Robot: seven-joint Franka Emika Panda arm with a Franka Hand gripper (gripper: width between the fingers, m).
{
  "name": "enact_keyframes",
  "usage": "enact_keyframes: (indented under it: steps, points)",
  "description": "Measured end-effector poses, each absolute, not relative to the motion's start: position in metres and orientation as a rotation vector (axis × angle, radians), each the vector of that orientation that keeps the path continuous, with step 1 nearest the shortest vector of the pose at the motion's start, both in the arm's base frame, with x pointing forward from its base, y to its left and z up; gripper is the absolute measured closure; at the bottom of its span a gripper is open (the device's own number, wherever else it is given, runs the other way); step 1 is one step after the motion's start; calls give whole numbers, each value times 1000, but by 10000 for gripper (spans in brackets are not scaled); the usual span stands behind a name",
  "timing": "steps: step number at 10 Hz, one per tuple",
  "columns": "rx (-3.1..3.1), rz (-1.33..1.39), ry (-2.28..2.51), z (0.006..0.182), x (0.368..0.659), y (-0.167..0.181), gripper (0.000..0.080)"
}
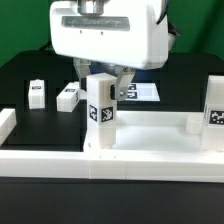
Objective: Assemble desk
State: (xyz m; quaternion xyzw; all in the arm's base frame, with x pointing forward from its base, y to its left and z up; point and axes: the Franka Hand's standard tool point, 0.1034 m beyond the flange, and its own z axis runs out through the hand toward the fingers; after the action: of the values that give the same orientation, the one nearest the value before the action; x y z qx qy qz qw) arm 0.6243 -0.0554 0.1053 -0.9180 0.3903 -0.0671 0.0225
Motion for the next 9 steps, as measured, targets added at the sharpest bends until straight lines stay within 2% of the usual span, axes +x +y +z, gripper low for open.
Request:
enact_keyframes:
  steps: [3,9]
  points:
    - [-3011,-219,774,105,625,-54,151]
    - [-3142,-223,52,105,624,-55,150]
